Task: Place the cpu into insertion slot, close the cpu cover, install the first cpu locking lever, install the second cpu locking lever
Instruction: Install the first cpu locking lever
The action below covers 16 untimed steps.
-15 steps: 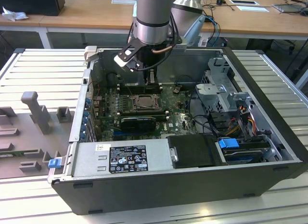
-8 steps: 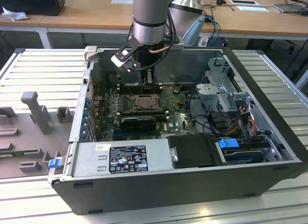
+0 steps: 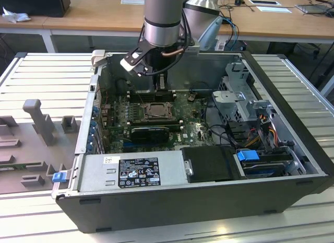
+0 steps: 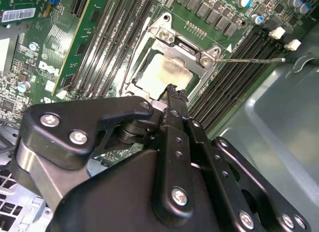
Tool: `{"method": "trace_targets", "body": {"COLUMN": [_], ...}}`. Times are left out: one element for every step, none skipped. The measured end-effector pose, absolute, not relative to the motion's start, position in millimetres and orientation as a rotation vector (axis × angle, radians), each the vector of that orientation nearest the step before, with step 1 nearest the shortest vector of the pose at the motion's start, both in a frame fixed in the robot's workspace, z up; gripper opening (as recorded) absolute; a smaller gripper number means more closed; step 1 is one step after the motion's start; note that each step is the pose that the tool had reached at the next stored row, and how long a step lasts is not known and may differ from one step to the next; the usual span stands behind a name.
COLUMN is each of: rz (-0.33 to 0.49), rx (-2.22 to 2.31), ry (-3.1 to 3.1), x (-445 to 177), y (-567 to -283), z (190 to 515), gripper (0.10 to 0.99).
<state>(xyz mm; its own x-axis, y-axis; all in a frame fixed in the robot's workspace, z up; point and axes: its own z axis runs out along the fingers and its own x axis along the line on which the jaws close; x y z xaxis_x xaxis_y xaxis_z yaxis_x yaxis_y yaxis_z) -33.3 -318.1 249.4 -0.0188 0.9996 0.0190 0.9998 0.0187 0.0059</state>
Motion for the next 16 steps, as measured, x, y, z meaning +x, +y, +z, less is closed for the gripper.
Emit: {"method": "trace_targets", "body": {"rz": [-0.027,-0.027,-0.027,-0.027,-0.027,-0.028,-0.027,-0.027,-0.027,-0.027,-0.028,-0.027,-0.027,-0.027,-0.027,-0.027], "rx": [-2.194,-2.194,-2.194,-2.194,-2.194,-2.194,-2.194,-2.194,-2.194,-2.194,-2.194,-2.194,-2.194,-2.194,-2.194,-2.194], "ry": [-2.235,-2.235,-2.235,-2.235,-2.235,-2.235,-2.235,-2.235,-2.235,-2.235,-2.235,-2.235,-2.235,-2.235,-2.235,-2.235], "x": [-33.4,-33.4,-33.4,-33.4,-33.4,-33.3,-33.4,-33.4,-33.3,-33.4,-33.4,-33.4,-33.4,-33.4,-33.3,-33.4], "y": [-318.1,-318.1,-318.1,-318.1,-318.1,-318.1,-318.1,-318.1,-318.1,-318.1,-318.1,-318.1,-318.1,-318.1,-318.1,-318.1], "z": [249.8,250.1,250.4,250.7,251.2,251.7,252.5,253.2,254.3,255.6,256.2,256.8,257.4,257.8,258.5,259.2], "gripper": [0.106,0.106,0.106,0.106,0.106,0.106,0.106,0.106,0.106,0.106,0.106,0.106,0.106,0.106,0.106,0.106]}}
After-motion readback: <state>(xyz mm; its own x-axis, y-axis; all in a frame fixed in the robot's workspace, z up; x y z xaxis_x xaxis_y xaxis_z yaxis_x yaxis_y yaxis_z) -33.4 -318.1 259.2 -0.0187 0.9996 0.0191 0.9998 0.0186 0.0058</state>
